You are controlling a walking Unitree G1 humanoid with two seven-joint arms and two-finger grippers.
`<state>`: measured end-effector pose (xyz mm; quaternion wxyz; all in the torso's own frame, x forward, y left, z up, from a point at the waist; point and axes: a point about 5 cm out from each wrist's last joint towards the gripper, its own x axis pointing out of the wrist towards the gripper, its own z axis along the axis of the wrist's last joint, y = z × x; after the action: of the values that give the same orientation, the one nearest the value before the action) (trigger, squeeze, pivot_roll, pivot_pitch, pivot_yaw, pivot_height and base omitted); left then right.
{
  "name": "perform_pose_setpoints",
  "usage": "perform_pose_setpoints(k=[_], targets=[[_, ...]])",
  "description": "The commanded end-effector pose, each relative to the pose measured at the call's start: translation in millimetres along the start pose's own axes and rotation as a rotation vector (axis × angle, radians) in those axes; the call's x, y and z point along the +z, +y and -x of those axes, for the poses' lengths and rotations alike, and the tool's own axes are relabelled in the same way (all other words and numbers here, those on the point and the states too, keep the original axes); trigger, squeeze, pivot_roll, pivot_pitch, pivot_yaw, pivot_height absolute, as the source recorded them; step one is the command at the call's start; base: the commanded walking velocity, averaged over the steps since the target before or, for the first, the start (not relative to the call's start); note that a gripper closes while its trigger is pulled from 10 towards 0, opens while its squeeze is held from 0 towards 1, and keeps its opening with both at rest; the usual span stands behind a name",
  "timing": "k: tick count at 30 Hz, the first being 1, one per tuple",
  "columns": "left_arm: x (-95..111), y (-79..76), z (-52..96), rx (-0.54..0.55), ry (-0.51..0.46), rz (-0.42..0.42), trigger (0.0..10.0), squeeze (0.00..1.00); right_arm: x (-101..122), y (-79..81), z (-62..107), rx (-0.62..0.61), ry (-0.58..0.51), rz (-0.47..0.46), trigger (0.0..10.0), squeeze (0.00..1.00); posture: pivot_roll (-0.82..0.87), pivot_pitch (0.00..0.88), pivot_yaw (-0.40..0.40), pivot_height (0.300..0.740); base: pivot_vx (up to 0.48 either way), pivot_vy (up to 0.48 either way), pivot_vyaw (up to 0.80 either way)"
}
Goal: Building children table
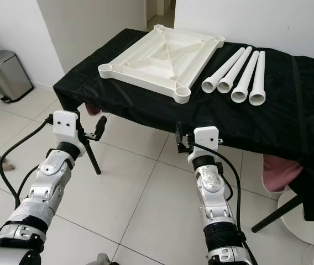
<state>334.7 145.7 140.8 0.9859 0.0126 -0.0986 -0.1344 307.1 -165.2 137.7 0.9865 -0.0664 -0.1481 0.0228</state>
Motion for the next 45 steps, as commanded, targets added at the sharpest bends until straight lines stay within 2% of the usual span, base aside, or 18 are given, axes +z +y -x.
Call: perform_pose_setpoints(k=[1, 7, 18, 31, 45], targets=[[-3.0, 4.2, 4.4, 0.017, 0.02, -0.004, 10.0, 0.0, 1.4, -2.9, 1.1, -0.008, -0.003, -0.006, 10.0, 0.0, -0.03, 0.0, 0.045, 0.74, 0.0, 0.0, 0.0], [-3.1, 6.6, 8.0, 0.021, 0.018, -0.012, 10.0, 0.0, 1.6, -5.9, 0.8, -0.021, 0.0, 0.001, 10.0, 0.0, -0.03, 0.0, 0.038, 0.74, 0.0, 0.0, 0.0], [1.0, 8.7, 10.1, 0.023, 0.005, -0.019, 10.0, 0.0, 3.3, -1.1, -3.4, 0.003, -0.001, -0.005, 10.0, 0.0, 0.0, 0.0, 0.015, 0.74, 0.0, 0.0, 0.0], [1.3, 13.0, 15.8, 0.062, 0.006, -0.014, 10.0, 0.0, 2.9, 7.7, -8.3, 0.043, 0.003, -0.007, 10.0, 0.0, 0.02, 0.0, -0.006, 0.74, 0.266, 0.0, 0.0], [1.8, 12.5, 17.2, 0.067, 0.008, -0.009, 10.0, 0.0, 2.4, 9.2, -10.6, 0.062, 0.005, -0.001, 10.0, 0.0, 0.02, 0.0, -0.013, 0.74, 0.267, 0.0, 0.0]])
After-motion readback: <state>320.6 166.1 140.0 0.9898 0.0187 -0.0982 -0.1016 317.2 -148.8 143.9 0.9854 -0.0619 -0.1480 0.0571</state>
